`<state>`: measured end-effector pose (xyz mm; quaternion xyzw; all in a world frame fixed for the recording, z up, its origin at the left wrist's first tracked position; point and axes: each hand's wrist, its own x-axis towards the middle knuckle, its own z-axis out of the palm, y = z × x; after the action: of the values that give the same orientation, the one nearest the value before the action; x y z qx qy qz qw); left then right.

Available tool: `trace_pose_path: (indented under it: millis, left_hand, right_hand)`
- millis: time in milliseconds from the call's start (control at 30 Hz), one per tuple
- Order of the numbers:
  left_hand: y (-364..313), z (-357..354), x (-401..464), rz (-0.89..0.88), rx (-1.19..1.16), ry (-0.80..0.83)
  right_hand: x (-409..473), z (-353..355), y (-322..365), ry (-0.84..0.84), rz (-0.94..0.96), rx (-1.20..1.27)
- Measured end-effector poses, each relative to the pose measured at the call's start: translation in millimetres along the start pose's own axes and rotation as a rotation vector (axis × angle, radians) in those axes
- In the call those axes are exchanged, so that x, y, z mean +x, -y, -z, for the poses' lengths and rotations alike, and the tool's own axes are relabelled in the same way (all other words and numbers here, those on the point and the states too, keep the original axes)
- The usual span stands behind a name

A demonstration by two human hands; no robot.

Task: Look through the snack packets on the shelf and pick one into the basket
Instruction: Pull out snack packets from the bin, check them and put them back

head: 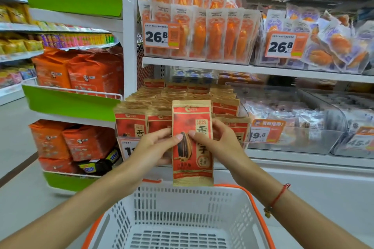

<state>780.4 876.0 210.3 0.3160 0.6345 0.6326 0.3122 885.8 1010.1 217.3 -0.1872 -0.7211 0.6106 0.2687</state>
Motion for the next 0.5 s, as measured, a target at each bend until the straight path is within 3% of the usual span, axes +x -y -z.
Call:
trace_pose_path:
  millis: [333, 500]
  left_hand:
    - [2.5, -5.8, 2.5, 0.058, 0.126, 0.121]
    - [5.7, -5.9, 3.2, -0.041, 0.06, 0.018]
  right_hand:
    - [0.8, 14.4, 1.6, -0.121, -0.056, -0.081]
    - [-0.7, 15.2, -3.8, -0.049, -0.002, -0.123]
